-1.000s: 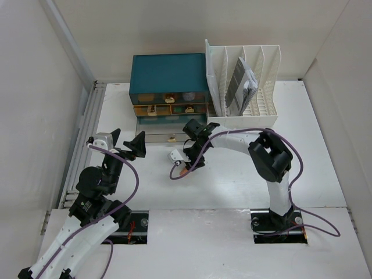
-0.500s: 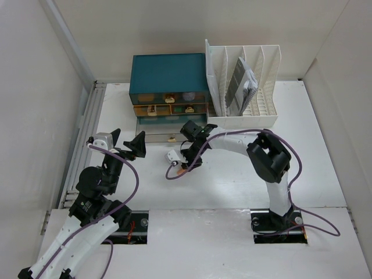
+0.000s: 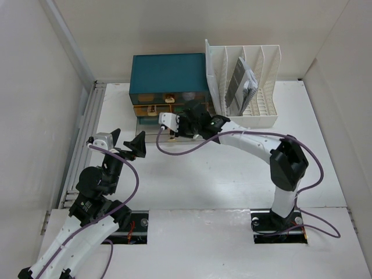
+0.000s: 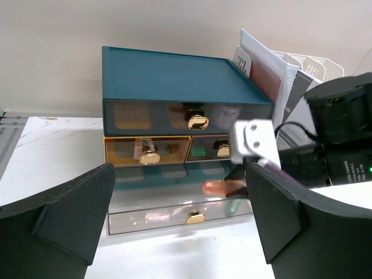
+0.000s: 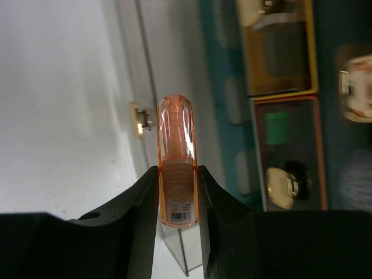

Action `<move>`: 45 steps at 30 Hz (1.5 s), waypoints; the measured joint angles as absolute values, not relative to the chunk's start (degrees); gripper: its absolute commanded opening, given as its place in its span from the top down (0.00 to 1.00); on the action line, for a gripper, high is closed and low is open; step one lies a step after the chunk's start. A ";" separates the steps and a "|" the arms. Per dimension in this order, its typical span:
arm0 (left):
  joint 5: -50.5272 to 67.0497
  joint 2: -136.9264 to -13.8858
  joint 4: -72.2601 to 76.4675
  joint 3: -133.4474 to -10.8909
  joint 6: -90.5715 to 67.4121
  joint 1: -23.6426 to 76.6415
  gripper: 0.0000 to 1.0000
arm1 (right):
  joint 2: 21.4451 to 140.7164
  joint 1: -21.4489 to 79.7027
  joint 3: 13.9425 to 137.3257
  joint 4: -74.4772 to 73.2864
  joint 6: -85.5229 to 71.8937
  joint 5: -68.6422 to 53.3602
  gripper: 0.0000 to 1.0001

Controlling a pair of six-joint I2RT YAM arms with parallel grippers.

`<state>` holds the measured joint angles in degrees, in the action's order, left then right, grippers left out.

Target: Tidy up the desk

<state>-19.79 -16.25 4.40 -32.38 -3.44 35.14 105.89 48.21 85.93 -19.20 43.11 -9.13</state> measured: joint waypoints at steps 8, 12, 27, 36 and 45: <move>-19.79 -16.45 4.40 -32.38 -3.44 35.14 0.07 | 106.96 48.21 86.37 -14.20 40.60 4.60 0.81; -19.79 -16.53 4.40 -32.38 -3.44 35.14 0.07 | 109.93 48.21 86.94 -12.95 39.99 10.07 0.61; -20.05 -17.15 4.38 -32.38 -3.44 35.14 0.07 | 108.18 46.28 85.82 -13.17 38.39 0.36 1.00; -20.21 -17.15 4.38 -32.38 -3.44 35.14 0.07 | 116.60 39.70 101.03 -36.69 47.90 -29.43 1.00; -20.21 -17.15 4.36 -32.38 -3.44 35.14 0.07 | 120.90 40.12 99.35 -43.00 49.52 -29.47 1.00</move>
